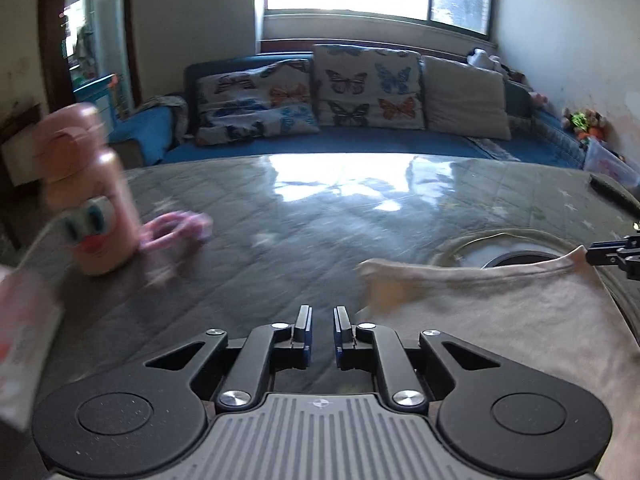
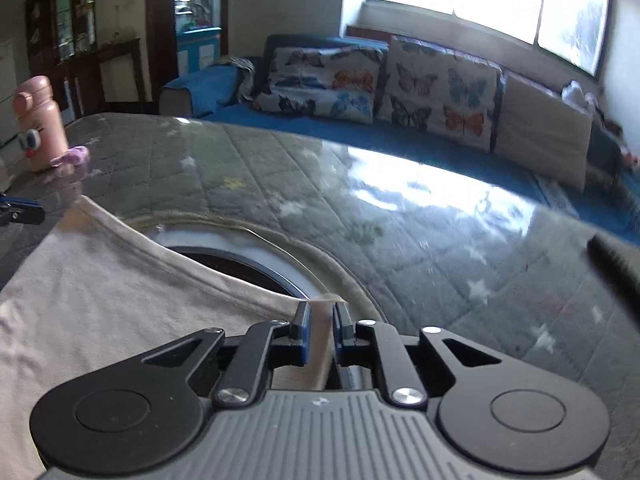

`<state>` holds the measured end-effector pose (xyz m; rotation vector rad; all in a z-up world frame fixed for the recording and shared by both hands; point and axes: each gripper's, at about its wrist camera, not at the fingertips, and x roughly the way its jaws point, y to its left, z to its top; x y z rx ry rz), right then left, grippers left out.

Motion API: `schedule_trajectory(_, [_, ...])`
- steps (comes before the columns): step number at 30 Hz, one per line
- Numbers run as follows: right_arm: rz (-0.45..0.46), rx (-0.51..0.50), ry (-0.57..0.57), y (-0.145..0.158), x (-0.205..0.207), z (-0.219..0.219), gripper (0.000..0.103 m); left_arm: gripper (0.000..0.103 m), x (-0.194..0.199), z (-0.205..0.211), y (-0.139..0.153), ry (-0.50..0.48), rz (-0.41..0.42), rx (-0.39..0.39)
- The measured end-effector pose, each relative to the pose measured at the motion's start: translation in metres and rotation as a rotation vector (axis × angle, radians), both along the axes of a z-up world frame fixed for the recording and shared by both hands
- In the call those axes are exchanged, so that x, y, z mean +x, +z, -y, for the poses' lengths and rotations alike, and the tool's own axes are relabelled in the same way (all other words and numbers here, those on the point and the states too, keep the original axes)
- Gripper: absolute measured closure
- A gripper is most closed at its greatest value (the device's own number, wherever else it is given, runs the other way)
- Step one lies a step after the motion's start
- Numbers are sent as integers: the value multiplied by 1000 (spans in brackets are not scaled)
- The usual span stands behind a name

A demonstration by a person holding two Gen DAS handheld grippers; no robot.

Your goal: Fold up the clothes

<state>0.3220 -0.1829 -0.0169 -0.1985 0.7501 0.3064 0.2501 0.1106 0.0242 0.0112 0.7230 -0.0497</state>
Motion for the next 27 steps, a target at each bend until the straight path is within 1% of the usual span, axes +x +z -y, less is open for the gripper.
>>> schedule_trajectory(2, [-1,22,40,7,-12,-8,90,76,-17,-14,3,35,1,16])
schedule_trajectory(3, [-3,31,60,9,-16,-13,88,75,-26,-21,4,55,2,27])
schedule_trajectory(4, [-6,42,91,11,-24,-20,82,74,-35,-27,5,77,0,40])
schedule_trajectory(6, [-15,63,166,13,-41,-39,80,74,-54,-39,6,119,0,55])
schedule_trajectory(11, [-53,105,340,10,-80,-86,78,73,-104,-65,6,234,1,90])
schedule_trajectory(13, [-66,112,405,8,-95,-107,78,69,-121,-73,4,272,2,84])
schedule_trajectory(16, [-80,109,491,3,-116,-139,78,68,-142,-85,3,326,0,65])
schedule_trajectory(20, [-103,107,524,-5,-126,-160,78,67,-161,-99,-2,386,-5,17])
schedule_trajectory(25, [-72,73,529,-10,-132,-177,78,67,-161,-108,-13,411,-21,-32])
schedule_trajectory(27, [-63,64,528,-10,-133,-182,78,69,-159,-109,-16,414,-23,-43])
